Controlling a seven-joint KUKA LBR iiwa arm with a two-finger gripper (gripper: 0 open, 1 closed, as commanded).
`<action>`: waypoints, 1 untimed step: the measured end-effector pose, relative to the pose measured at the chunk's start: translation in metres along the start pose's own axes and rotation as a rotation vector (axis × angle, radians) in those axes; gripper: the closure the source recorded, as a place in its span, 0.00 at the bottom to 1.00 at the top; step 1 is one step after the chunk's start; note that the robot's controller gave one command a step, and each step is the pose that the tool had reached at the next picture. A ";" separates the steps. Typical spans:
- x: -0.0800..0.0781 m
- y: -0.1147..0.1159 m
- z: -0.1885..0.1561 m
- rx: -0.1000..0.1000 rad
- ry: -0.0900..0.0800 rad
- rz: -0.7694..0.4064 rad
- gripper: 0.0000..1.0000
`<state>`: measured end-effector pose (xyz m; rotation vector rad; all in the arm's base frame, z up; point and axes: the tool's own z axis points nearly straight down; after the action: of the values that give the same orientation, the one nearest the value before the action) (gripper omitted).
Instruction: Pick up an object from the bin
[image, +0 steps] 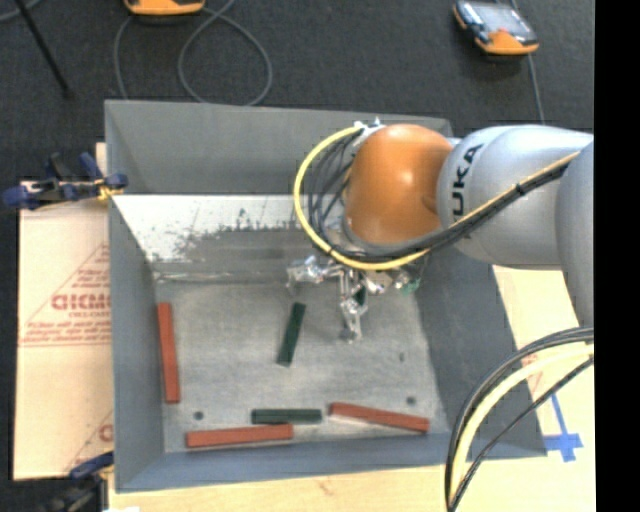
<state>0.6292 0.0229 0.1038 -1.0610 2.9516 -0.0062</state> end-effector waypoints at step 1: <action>-0.026 0.052 0.032 -0.002 -0.002 -0.151 0.00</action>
Offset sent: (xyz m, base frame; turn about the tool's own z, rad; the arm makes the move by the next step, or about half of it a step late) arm -0.0147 0.0564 -0.0338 -0.1533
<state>0.6164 0.0795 0.0714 -1.2799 2.8622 -0.0028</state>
